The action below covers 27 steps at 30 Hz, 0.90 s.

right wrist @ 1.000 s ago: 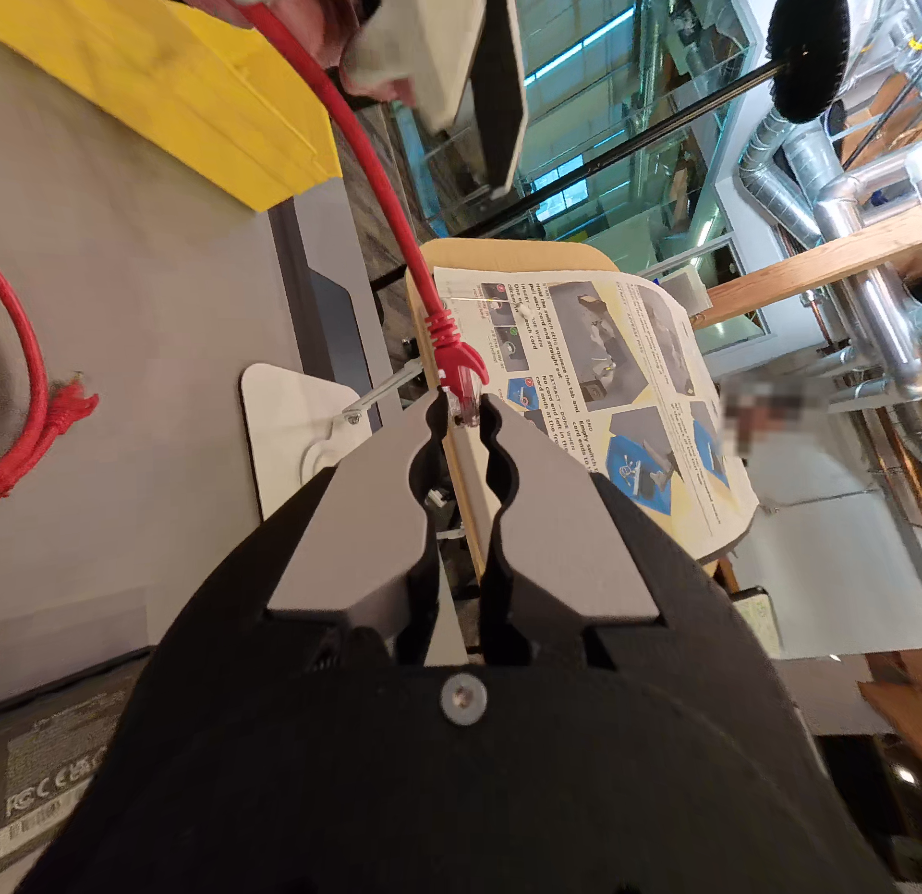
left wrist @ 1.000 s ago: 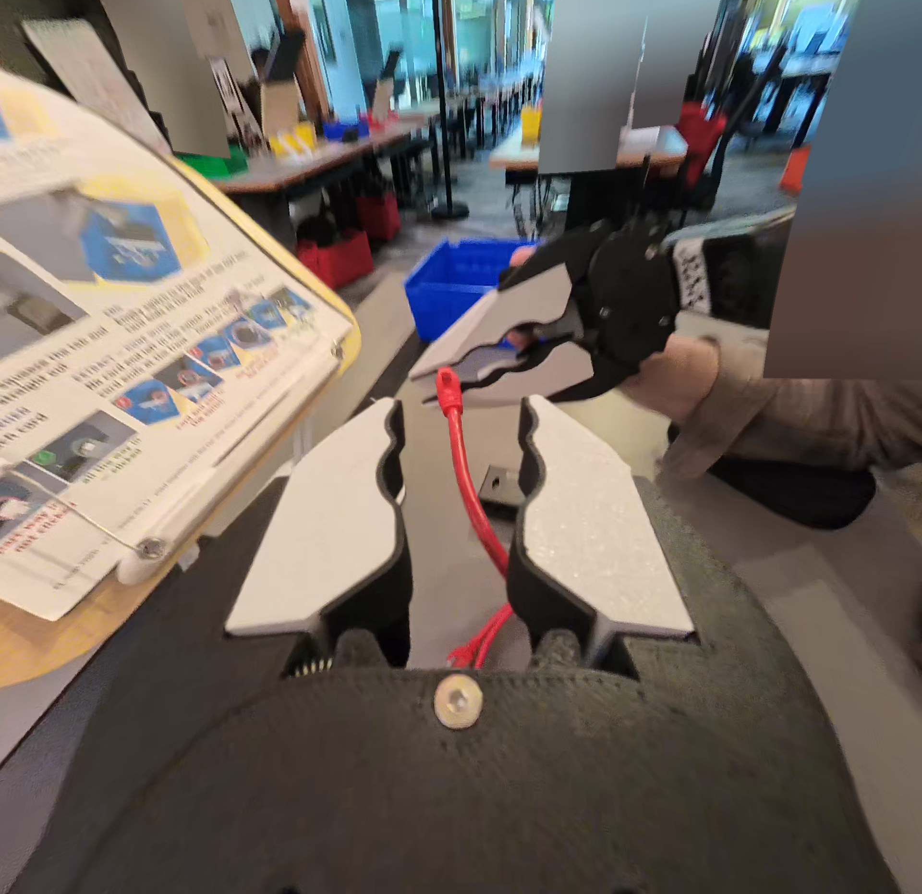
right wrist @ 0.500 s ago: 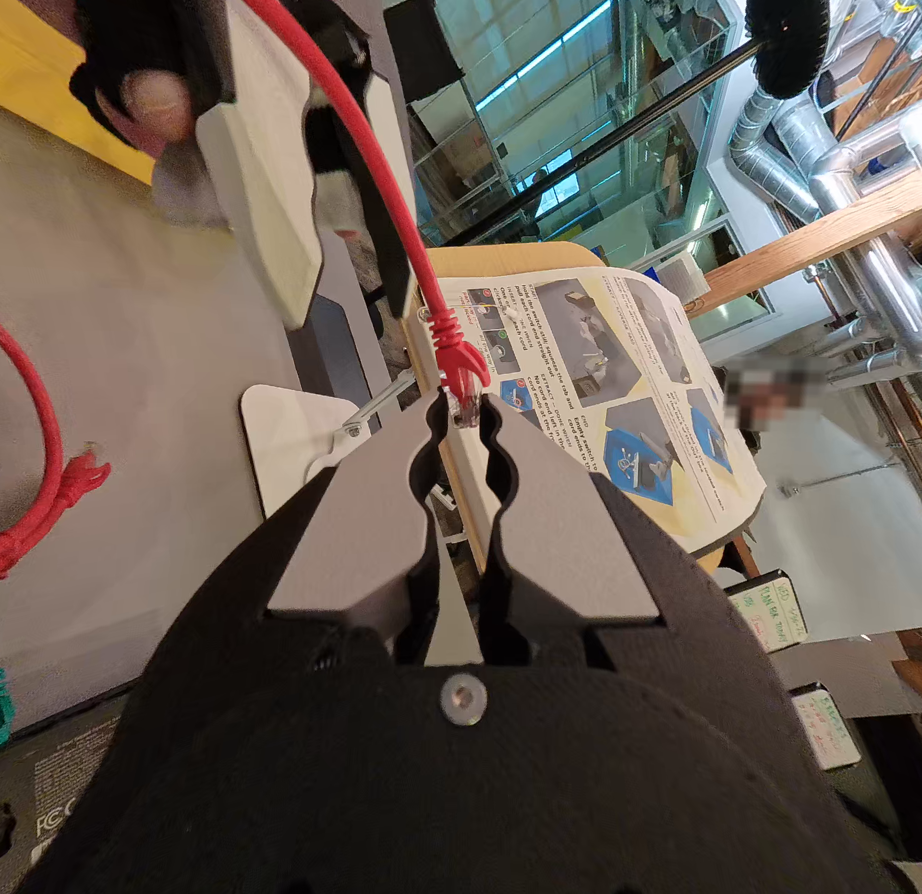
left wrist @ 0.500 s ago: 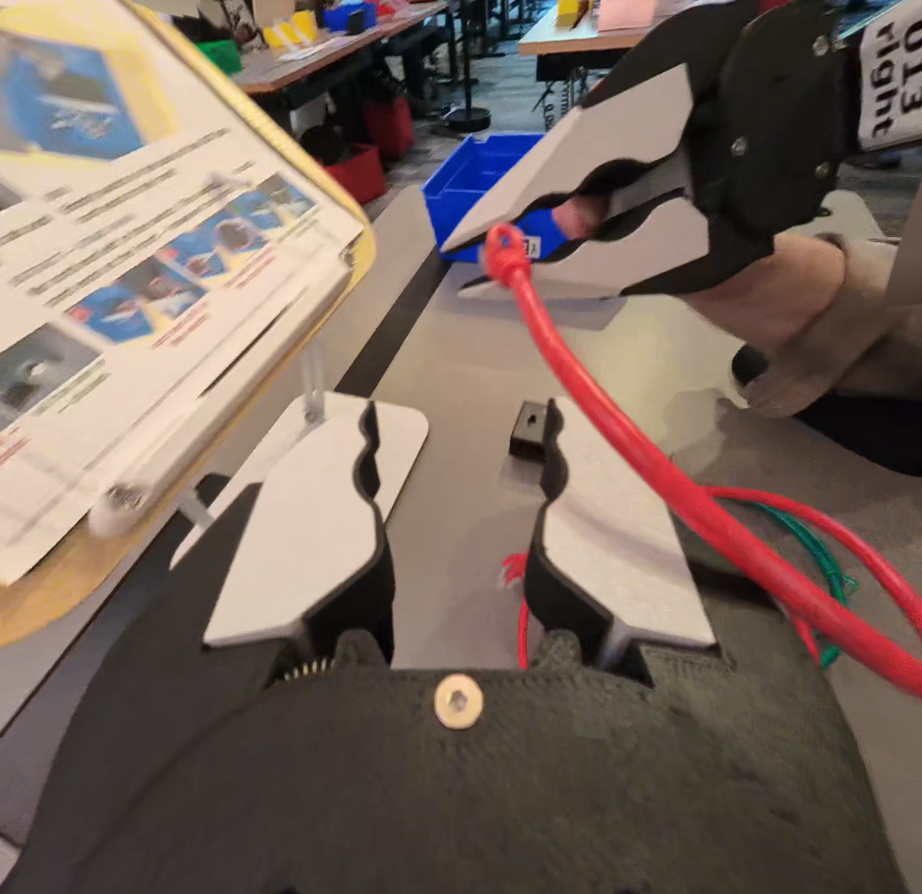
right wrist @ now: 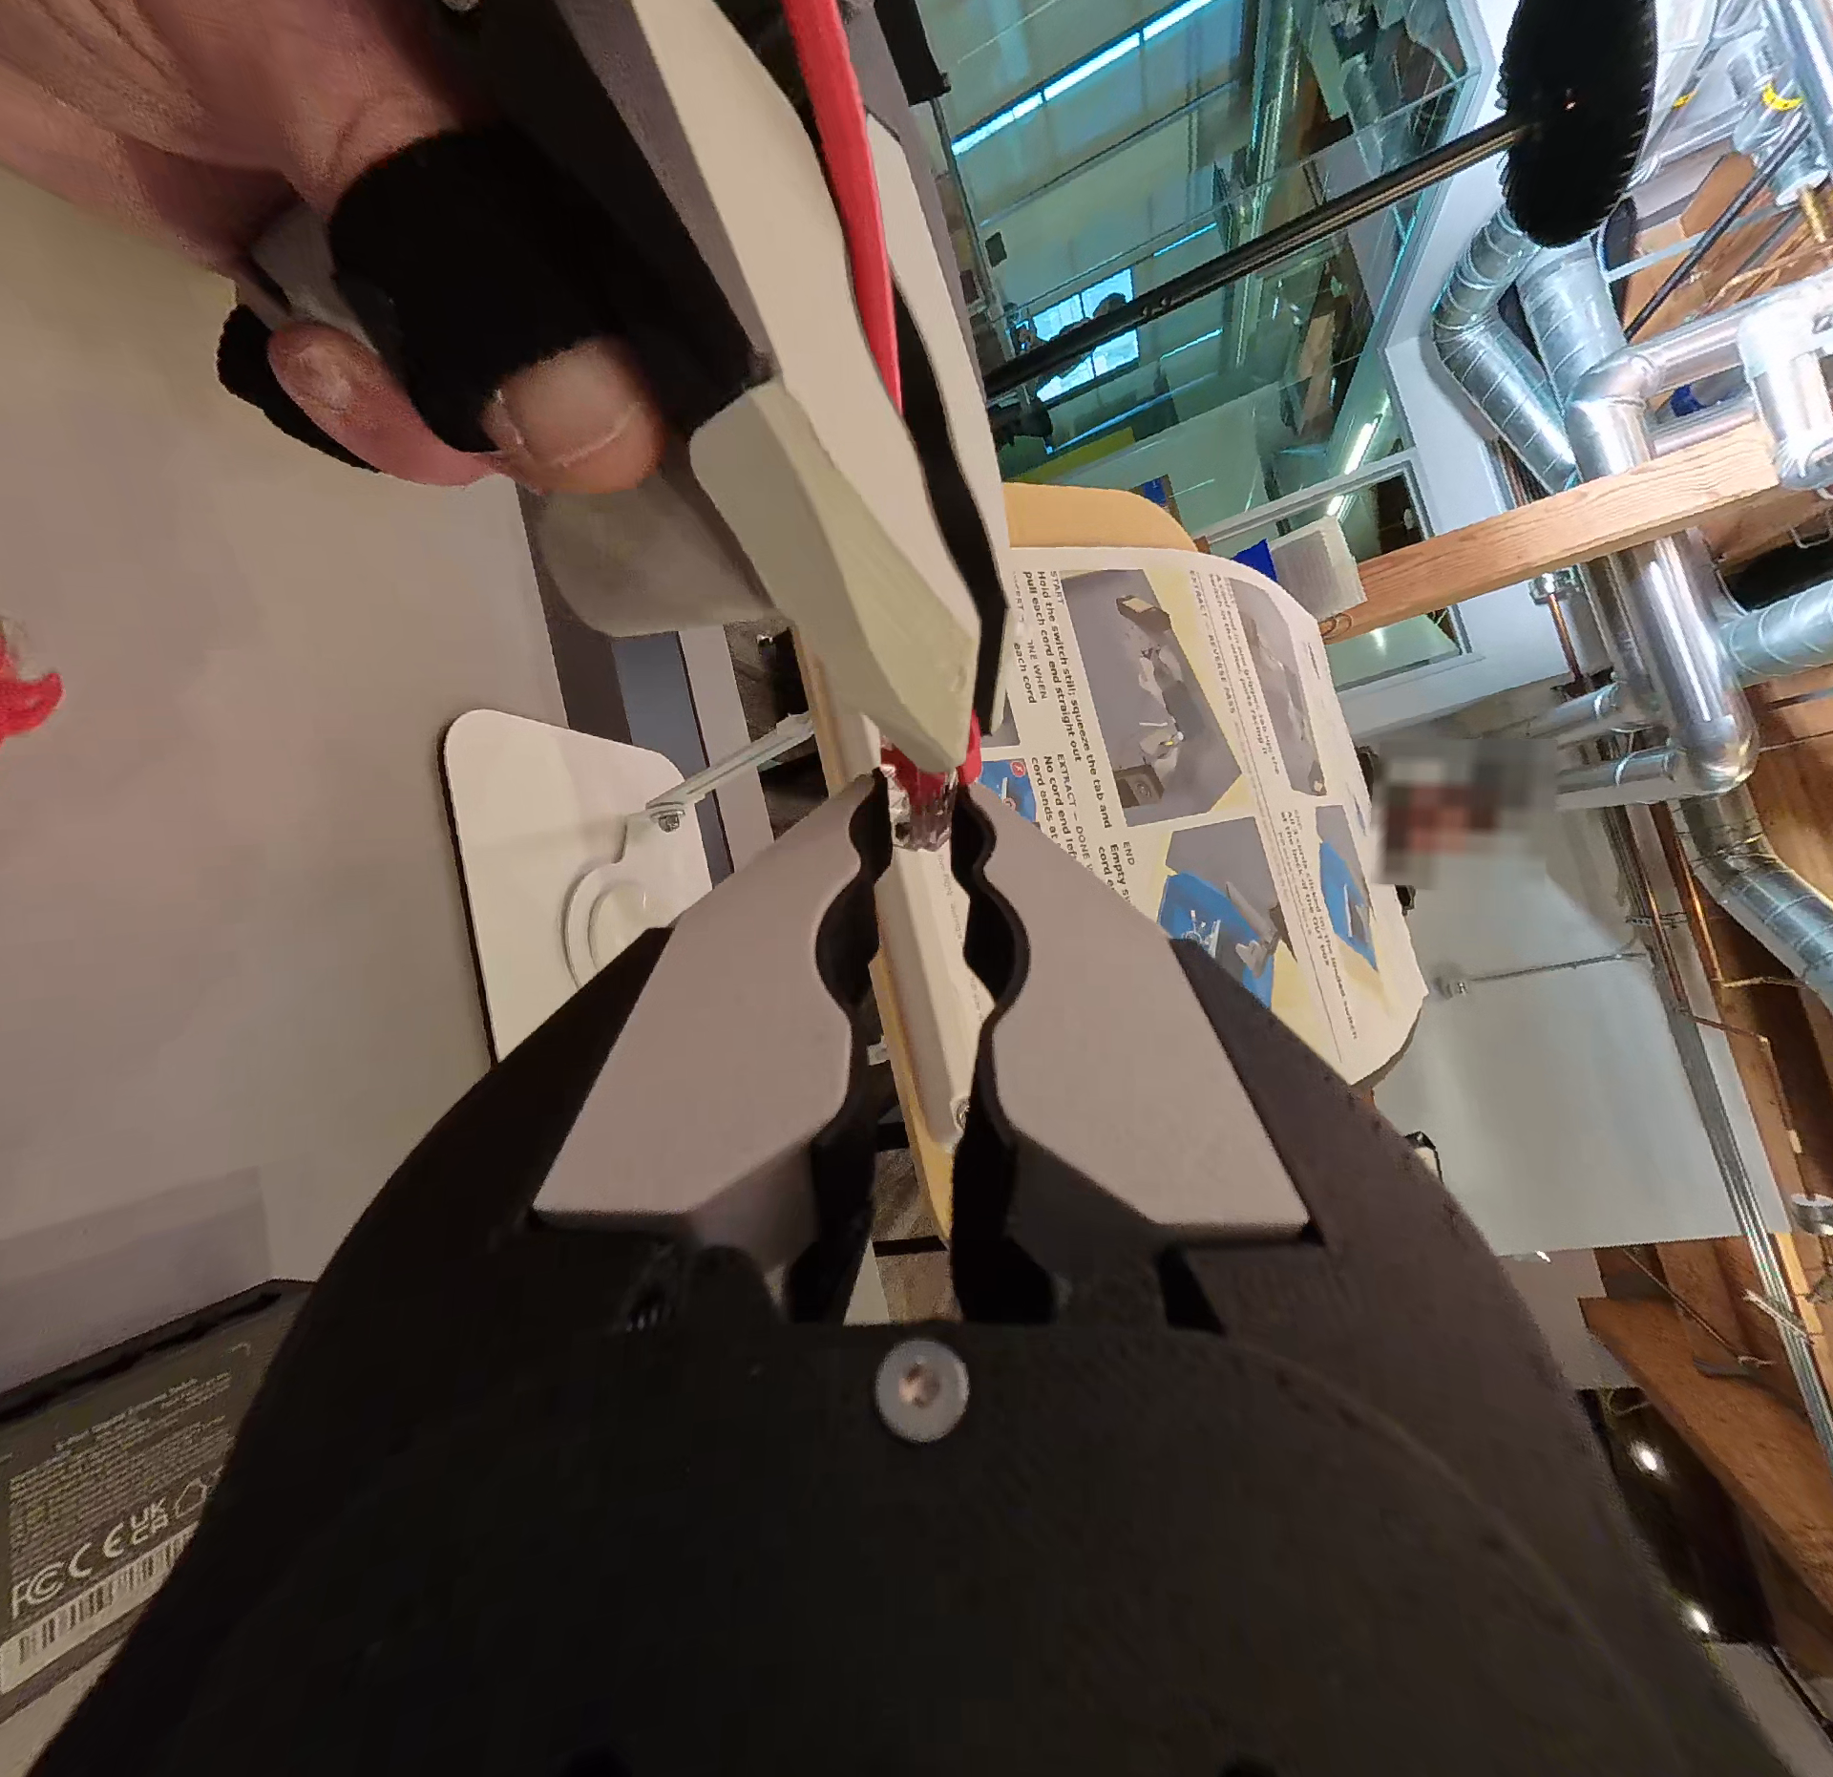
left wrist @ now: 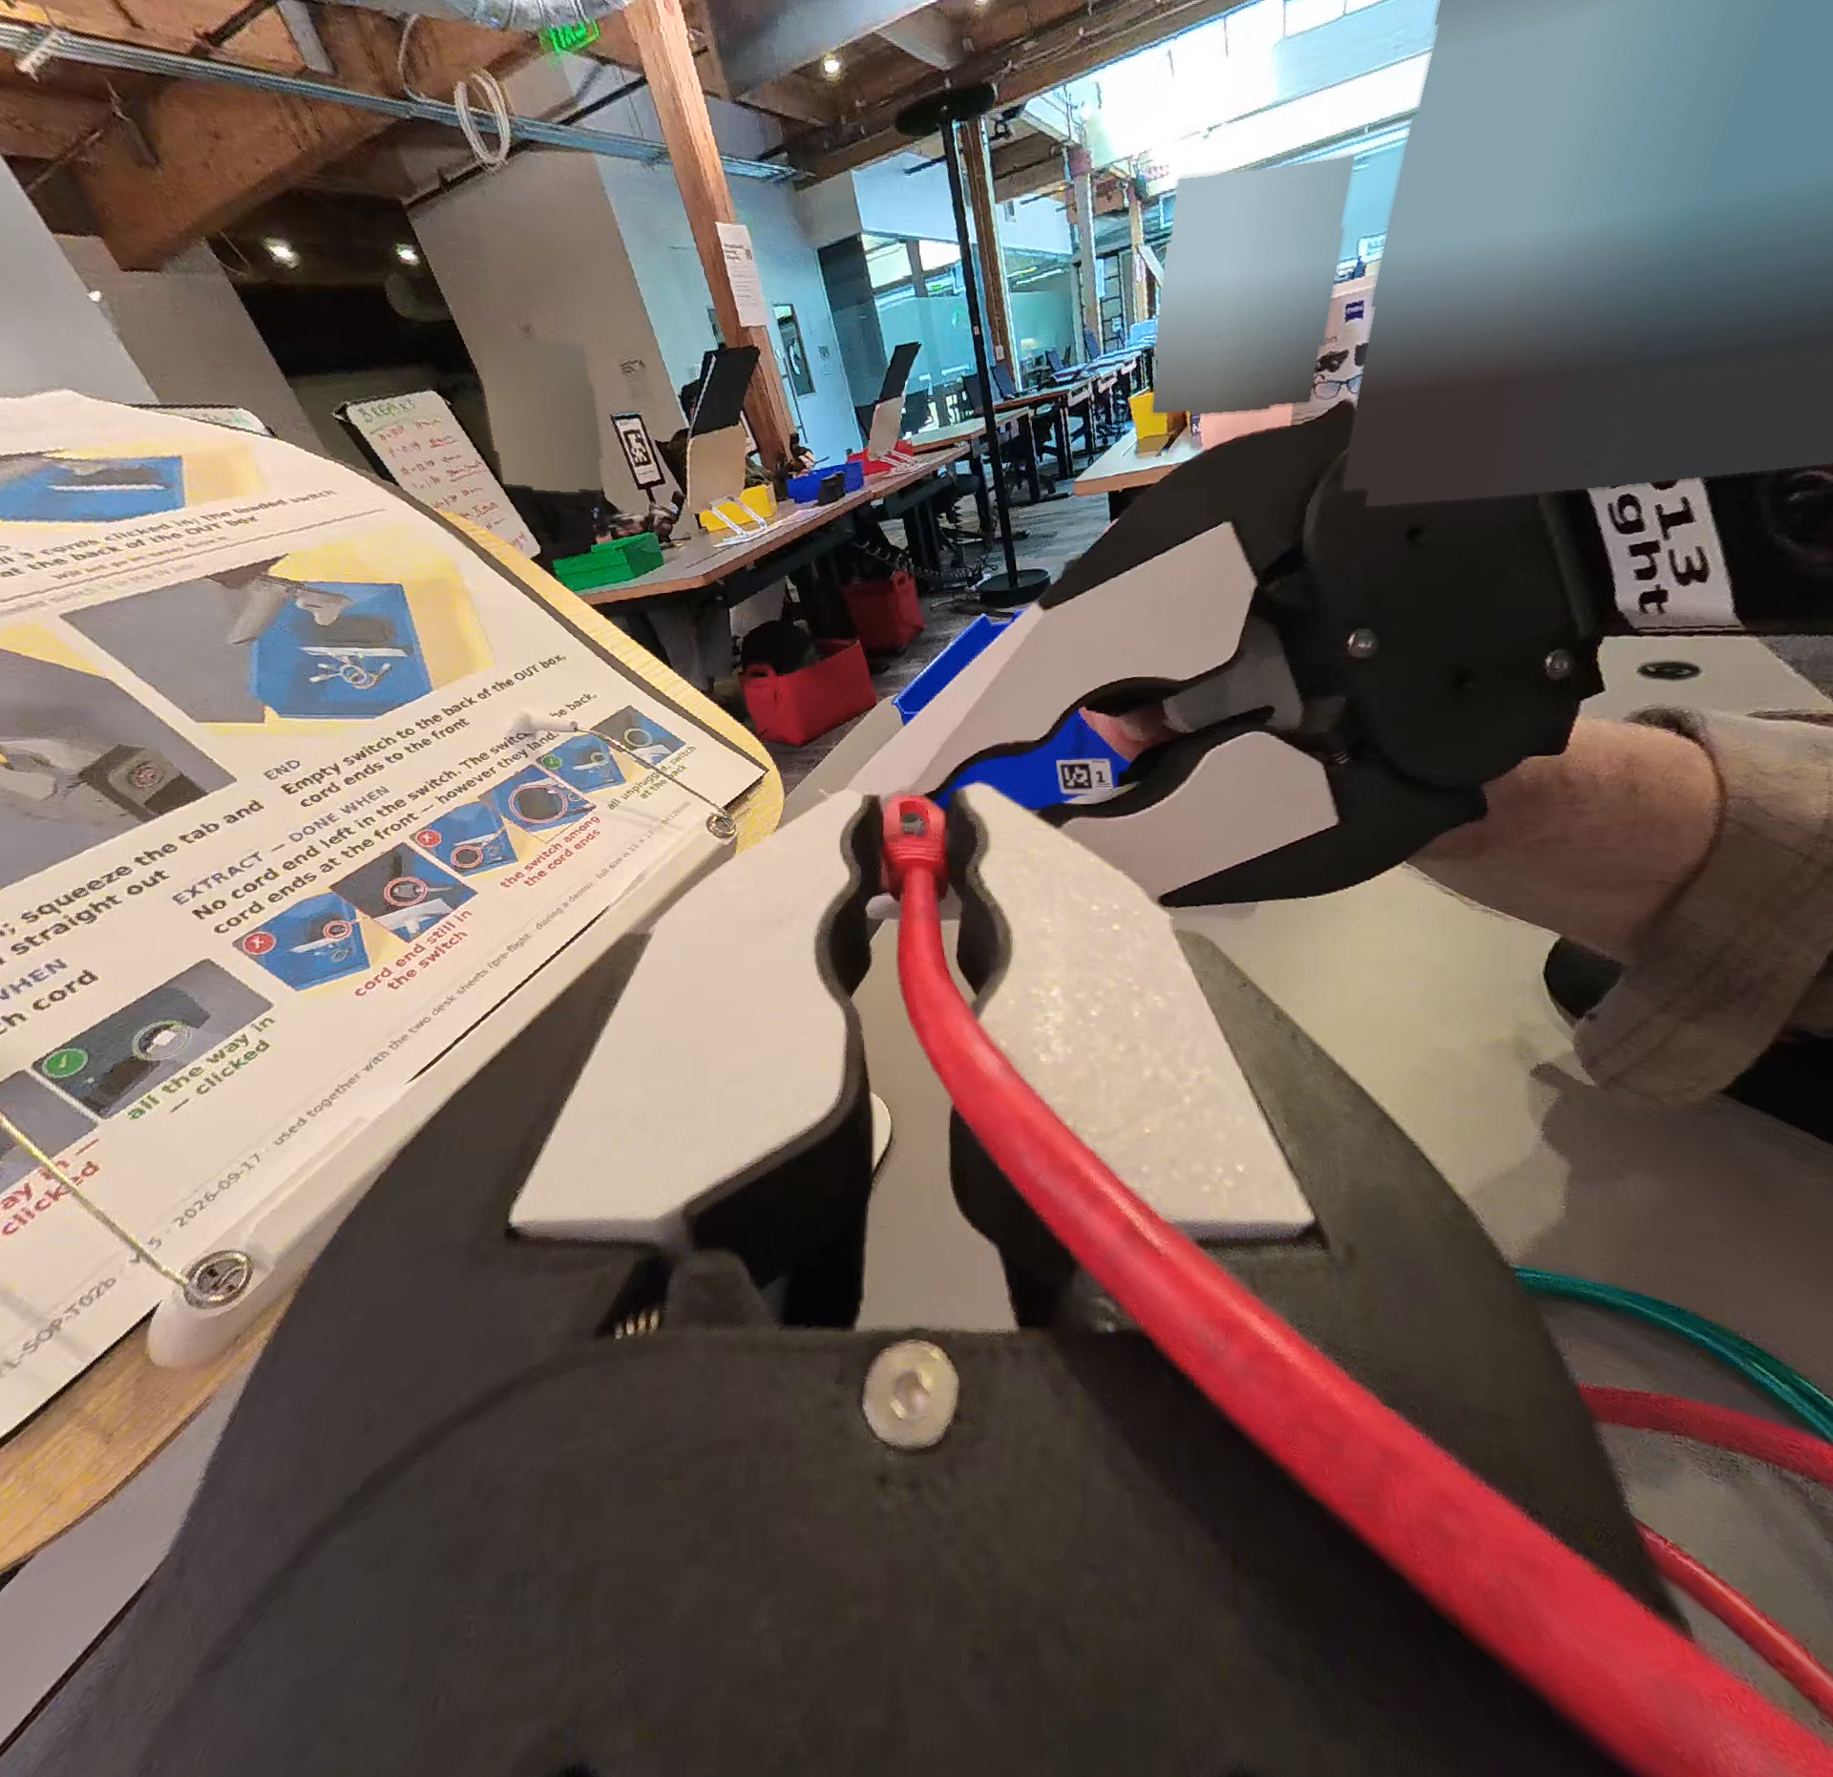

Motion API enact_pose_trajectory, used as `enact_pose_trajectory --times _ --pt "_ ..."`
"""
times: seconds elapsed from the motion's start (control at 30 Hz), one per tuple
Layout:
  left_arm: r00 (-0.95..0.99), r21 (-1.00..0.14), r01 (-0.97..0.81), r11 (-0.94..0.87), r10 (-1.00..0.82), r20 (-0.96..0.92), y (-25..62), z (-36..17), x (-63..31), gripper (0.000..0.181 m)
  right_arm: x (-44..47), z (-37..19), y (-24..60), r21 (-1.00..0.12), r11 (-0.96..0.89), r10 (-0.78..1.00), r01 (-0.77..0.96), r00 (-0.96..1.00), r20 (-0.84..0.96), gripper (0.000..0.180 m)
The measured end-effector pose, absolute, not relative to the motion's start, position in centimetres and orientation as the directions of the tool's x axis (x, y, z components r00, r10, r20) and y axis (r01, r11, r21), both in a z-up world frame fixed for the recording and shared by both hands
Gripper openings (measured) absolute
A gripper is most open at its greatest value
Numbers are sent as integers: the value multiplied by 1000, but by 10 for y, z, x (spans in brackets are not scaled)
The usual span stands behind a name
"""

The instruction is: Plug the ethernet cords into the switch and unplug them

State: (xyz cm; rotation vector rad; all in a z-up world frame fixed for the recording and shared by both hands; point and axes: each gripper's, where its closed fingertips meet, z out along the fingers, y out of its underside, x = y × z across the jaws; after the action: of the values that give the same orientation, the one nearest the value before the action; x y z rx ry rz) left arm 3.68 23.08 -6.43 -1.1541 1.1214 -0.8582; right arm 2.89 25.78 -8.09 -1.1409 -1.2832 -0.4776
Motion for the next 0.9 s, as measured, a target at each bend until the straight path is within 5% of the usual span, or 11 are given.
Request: enact_pose_trajectory --times 0.3,0.8,0.9 --pt "226 -981 -23 191 -955 -191 230 -64 34 24 32 -74 257 -374 407 262 833 286 922 8" --pt "250 -977 -43 211 -944 -215 231 -63 32 12 33 -69 258 -379 404 241 832 303 922 9" --pt "261 -987 20 157 -954 -147 235 -57 28 12 34 -64 257 -431 418 261 800 349 900 22"
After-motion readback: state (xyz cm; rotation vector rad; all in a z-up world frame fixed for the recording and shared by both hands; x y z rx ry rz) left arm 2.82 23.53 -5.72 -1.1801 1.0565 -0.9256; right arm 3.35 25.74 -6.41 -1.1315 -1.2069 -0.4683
